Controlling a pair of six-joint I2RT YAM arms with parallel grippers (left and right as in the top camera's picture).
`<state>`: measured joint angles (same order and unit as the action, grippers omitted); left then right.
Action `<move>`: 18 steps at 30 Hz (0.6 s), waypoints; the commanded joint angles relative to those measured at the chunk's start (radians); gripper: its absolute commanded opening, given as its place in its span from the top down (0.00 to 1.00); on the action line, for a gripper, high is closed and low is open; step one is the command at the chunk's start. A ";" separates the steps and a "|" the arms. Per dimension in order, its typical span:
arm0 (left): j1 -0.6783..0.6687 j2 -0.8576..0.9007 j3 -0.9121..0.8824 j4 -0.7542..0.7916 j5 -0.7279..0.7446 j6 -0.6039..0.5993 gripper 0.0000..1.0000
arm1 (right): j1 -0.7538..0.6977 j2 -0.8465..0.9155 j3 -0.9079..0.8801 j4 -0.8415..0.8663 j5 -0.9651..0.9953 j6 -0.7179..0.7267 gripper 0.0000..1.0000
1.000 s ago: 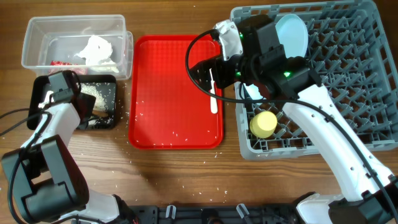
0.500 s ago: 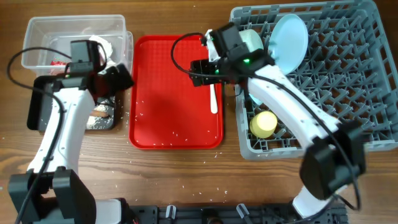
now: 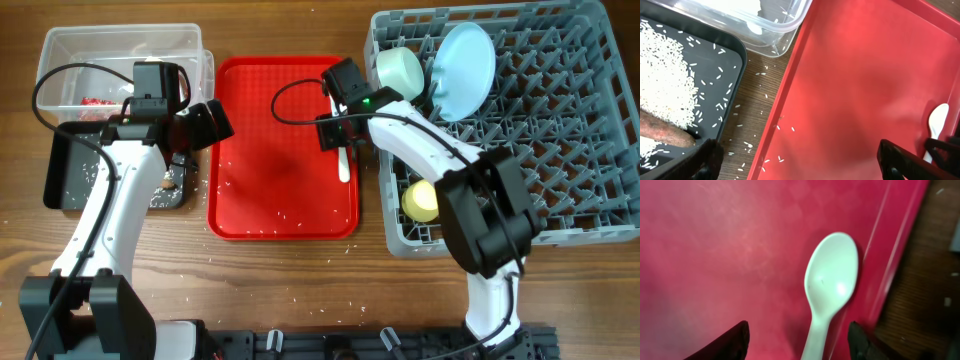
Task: Sort waste into correct bins and load items into the dishwasher rack
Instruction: 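Move the right gripper to the white spoon and grasp it, then carry the white spoon with the right gripper and lay it in the rack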
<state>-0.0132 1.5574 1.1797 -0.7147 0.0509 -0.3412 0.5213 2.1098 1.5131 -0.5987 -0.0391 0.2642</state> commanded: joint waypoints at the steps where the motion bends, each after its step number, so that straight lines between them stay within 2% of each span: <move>1: -0.003 -0.014 0.014 0.003 0.001 0.020 0.00 | 0.003 0.056 -0.002 0.009 0.023 -0.002 0.39; 2: -0.003 -0.014 0.014 0.002 0.001 0.020 0.00 | 0.003 0.061 -0.002 0.011 0.025 -0.003 0.40; 5: -0.003 -0.014 0.014 0.003 0.001 0.020 0.00 | 0.003 0.097 -0.002 0.014 0.025 -0.003 0.52; 6: -0.003 -0.014 0.014 0.002 0.001 0.020 0.00 | 0.003 0.108 -0.002 0.012 0.025 -0.003 0.58; 8: -0.003 -0.014 0.014 0.003 0.001 0.020 0.00 | 0.003 0.120 -0.002 0.003 0.025 -0.003 0.78; 11: -0.003 -0.014 0.014 0.003 0.001 0.020 0.00 | 0.003 0.120 -0.002 0.003 0.025 -0.004 0.94; 15: -0.003 -0.014 0.014 0.003 0.001 0.020 0.00 | 0.003 0.119 0.000 -0.001 0.025 -0.029 0.96; 18: -0.003 -0.014 0.014 0.003 0.001 0.020 0.00 | 0.003 0.092 0.039 -0.071 0.016 -0.029 0.96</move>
<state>-0.0132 1.5574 1.1797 -0.7147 0.0509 -0.3412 0.5220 2.1635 1.5333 -0.6174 -0.0101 0.2550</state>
